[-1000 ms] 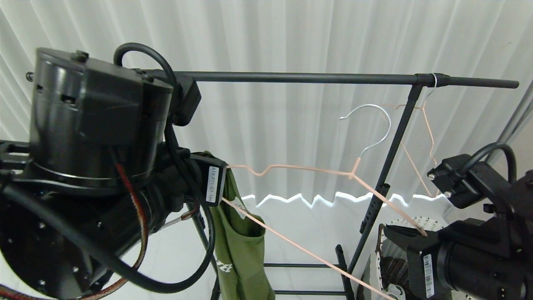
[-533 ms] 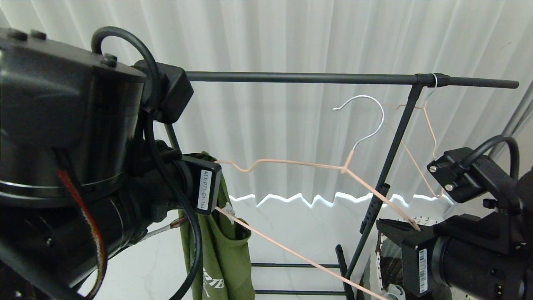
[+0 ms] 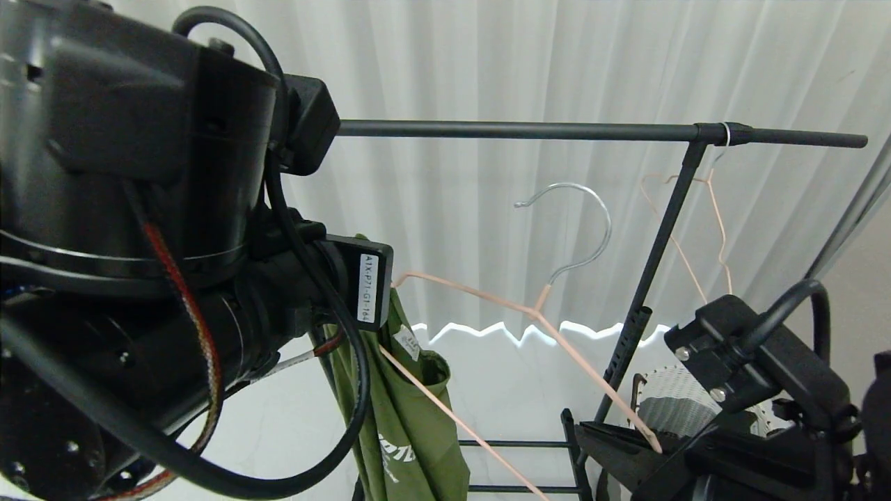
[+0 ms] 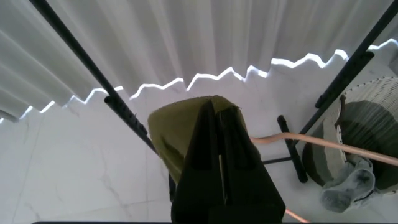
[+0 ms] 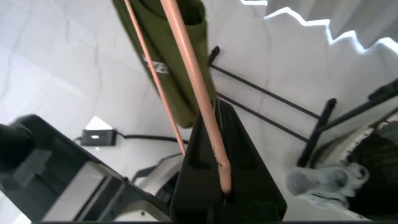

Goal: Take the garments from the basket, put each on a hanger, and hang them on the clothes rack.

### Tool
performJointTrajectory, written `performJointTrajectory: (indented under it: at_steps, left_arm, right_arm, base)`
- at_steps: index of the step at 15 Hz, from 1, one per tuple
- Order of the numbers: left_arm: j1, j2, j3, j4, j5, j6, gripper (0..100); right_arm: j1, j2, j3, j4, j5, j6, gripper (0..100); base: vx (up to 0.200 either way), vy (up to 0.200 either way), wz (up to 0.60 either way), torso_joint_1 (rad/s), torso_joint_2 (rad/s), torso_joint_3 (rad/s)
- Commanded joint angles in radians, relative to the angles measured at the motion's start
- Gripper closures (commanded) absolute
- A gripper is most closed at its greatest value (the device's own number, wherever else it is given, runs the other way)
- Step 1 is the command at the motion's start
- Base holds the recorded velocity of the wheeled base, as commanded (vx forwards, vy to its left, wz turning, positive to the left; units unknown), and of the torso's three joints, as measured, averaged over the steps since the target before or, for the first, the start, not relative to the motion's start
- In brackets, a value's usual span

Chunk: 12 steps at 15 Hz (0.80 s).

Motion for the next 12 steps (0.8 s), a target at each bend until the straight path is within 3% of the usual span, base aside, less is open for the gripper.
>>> performJointTrajectory:
  at_steps: [1,7,12]
  left_arm:
    - [-0.021,-0.006,0.0,0.0,0.0,-0.001,100]
    - [-0.164,0.008,-0.014,0.0,0.0,-0.045,100]
    - [-0.198,0.005,-0.034,0.0,0.0,-0.06,100]
  right_arm:
    - [-0.017,0.032,0.005,-0.007,0.0,0.001,100]
    - [-0.057,0.06,-0.027,-0.019,0.0,0.0,100]
    - [-0.057,0.119,-0.067,-0.033,0.006,0.0,100]
  base:
    - [0.0,0.0,0.0,0.0,0.0,0.0]
    - [0.0,0.0,0.0,0.0,0.0,0.0]
    - [0.0,0.0,0.0,0.0,0.0,0.0]
